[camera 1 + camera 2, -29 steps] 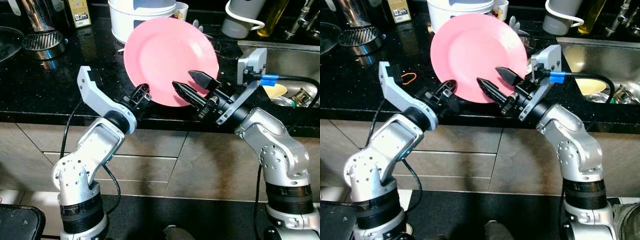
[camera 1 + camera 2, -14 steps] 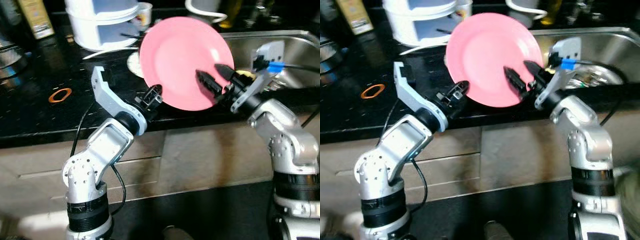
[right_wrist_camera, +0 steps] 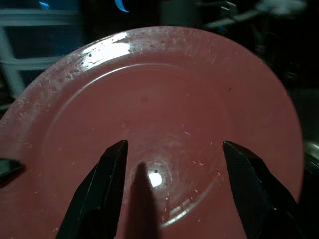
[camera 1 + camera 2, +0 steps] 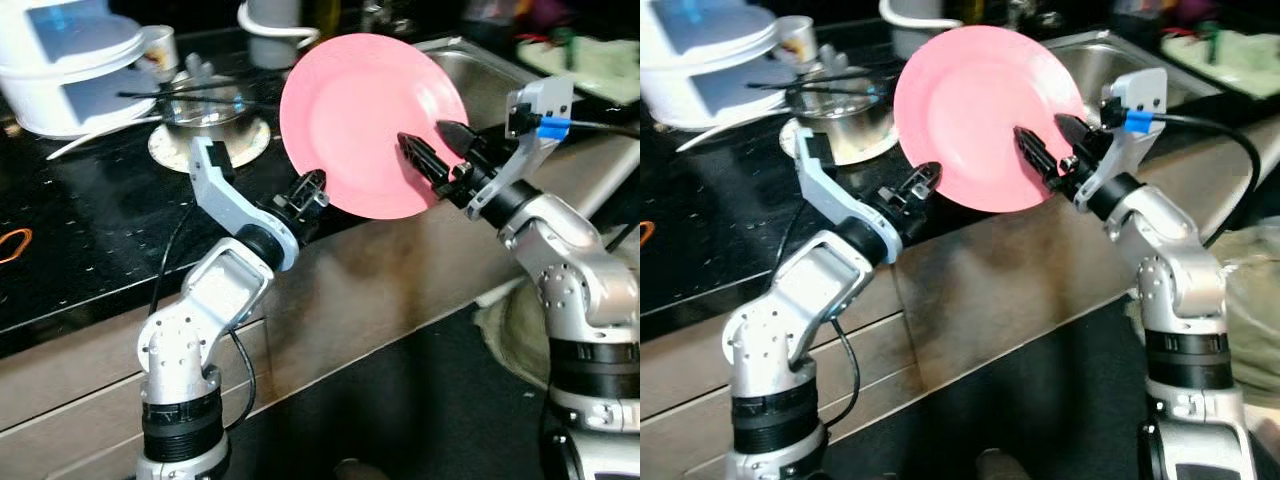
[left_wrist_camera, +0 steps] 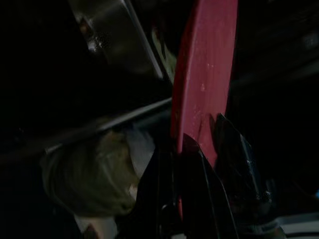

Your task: Kitchen organization

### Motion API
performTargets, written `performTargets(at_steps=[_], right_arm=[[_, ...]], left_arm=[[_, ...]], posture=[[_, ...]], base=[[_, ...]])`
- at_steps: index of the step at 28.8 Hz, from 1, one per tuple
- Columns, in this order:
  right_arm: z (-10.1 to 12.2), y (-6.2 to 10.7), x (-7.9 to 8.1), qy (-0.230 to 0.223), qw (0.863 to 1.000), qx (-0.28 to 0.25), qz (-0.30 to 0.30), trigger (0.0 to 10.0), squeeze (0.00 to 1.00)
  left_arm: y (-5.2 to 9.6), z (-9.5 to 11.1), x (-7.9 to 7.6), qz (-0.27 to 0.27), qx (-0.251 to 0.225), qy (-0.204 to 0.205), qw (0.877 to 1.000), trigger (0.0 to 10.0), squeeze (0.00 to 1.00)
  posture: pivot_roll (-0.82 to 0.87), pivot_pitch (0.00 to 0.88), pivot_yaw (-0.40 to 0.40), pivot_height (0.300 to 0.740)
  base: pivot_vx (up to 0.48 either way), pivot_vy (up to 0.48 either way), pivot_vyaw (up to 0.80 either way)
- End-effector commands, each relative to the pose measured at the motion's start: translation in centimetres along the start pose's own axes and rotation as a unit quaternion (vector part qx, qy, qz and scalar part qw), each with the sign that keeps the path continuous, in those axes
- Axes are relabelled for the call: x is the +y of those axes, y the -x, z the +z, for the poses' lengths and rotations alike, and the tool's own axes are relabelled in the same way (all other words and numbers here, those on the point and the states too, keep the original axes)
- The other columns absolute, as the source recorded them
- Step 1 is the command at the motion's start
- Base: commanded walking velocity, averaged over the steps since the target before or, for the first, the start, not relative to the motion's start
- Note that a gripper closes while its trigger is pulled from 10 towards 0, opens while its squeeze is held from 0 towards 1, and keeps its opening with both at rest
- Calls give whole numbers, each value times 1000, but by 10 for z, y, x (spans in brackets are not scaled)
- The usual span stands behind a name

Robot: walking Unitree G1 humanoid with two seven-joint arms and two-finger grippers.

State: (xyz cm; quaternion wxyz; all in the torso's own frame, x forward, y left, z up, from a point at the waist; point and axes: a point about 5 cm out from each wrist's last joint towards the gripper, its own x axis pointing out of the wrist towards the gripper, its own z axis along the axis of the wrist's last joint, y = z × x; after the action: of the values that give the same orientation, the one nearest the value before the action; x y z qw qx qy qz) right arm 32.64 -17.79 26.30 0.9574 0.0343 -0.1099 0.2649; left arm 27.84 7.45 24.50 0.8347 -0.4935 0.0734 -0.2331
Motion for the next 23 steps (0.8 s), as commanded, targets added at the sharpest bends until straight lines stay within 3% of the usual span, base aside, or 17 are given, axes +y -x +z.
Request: performTargets(at_steps=[1, 9, 16, 23], right_arm=[[-3, 0, 1, -3, 1000, 0, -5, 10000, 0], [-13, -1, 11, -6, 1000, 10, 12, 10000, 0], [-17, -2, 18, -7, 1000, 16, 25, 10000, 0], [-20, -2, 22, -10, 999, 17, 34, 10000, 0]], left_arm=[[2, -1, 18, 43, -18, 2, 999, 10000, 0], [4, 14, 37, 94, -70, 3, 993, 10000, 0], [6, 12, 38, 90, -74, -21, 993, 10000, 0], [4, 9, 34, 80, -81, -12, 993, 10000, 0]], posture=[[-12, 87, -43, 740], [-13, 87, -44, 740], [-11, 82, -46, 740], [-11, 76, -45, 740]], base=[[0, 0, 0], [0, 0, 0], [0, 0, 0], [0, -403, 0]])
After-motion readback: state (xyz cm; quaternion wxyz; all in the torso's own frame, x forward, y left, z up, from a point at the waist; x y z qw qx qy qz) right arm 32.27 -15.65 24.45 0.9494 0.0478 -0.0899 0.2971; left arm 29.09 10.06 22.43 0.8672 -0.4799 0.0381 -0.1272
